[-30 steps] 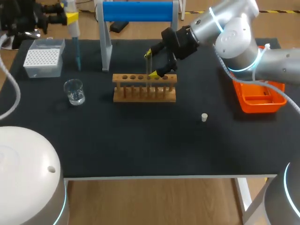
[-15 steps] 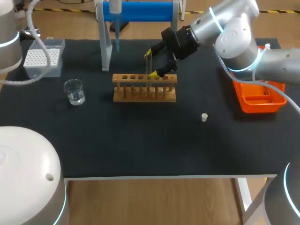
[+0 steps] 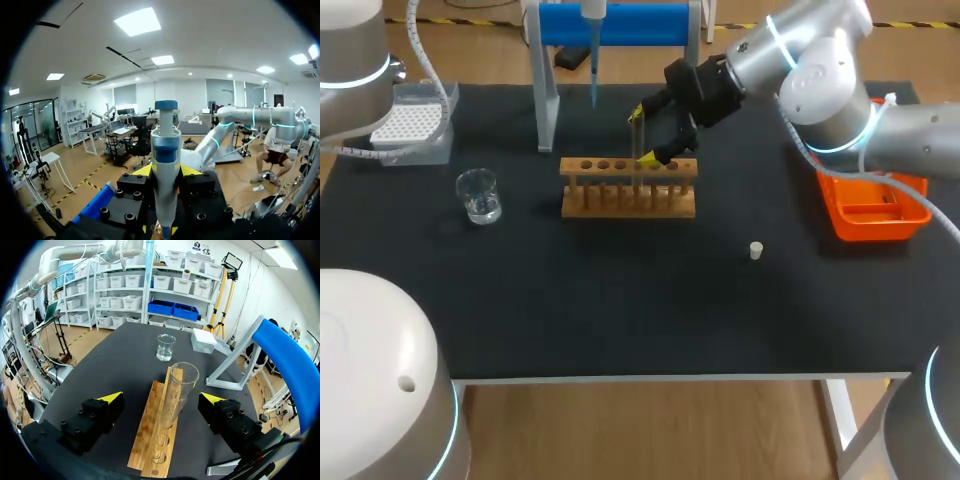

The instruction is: Invert the test tube, pick up the pipette, mount the tip to pipette, aspirate from beaker and dispense into the tube, eject the tip, return the pipette, and cap with the stopper.

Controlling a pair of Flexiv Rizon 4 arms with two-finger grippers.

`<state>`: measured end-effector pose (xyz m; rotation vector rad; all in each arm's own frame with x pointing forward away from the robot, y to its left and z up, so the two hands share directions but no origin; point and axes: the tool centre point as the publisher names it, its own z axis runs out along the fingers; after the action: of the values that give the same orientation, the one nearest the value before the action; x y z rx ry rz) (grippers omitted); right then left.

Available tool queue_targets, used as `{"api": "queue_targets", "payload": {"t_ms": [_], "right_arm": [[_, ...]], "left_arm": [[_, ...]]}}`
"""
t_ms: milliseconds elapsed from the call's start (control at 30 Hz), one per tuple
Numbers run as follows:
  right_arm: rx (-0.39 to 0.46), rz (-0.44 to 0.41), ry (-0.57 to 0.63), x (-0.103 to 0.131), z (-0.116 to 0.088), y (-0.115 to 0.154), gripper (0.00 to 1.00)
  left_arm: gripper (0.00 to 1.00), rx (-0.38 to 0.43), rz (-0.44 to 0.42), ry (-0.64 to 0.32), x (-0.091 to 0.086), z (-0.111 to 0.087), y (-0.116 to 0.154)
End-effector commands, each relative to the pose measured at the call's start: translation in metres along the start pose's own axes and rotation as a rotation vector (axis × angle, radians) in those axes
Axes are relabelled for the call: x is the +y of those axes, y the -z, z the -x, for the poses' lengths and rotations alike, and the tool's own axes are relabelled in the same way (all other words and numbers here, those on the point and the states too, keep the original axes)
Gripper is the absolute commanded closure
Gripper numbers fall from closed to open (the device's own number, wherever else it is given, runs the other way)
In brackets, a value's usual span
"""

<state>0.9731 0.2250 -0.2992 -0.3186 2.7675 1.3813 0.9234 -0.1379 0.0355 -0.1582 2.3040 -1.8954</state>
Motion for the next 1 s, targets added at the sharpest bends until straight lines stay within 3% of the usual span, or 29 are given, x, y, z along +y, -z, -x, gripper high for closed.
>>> {"api": "queue_targets", "payload": {"t_ms": [33, 433, 1000], "right_arm": [[0.001, 0.0, 0.0, 0.0, 0.0, 0.001, 0.0], [0.001, 0.0, 0.0, 0.0, 0.0, 0.001, 0.0], [0.001, 0.0, 0.0, 0.0, 0.0, 0.001, 0.0]], "left_arm": [[1.0, 0.001, 0.001, -0.001, 0.0, 0.0, 0.001], [1.0, 0.001, 0.001, -0.001, 0.0, 0.0, 0.001], [1.0, 0.089, -0.07, -0.014, -0.002, 0.009, -0.051]]}}
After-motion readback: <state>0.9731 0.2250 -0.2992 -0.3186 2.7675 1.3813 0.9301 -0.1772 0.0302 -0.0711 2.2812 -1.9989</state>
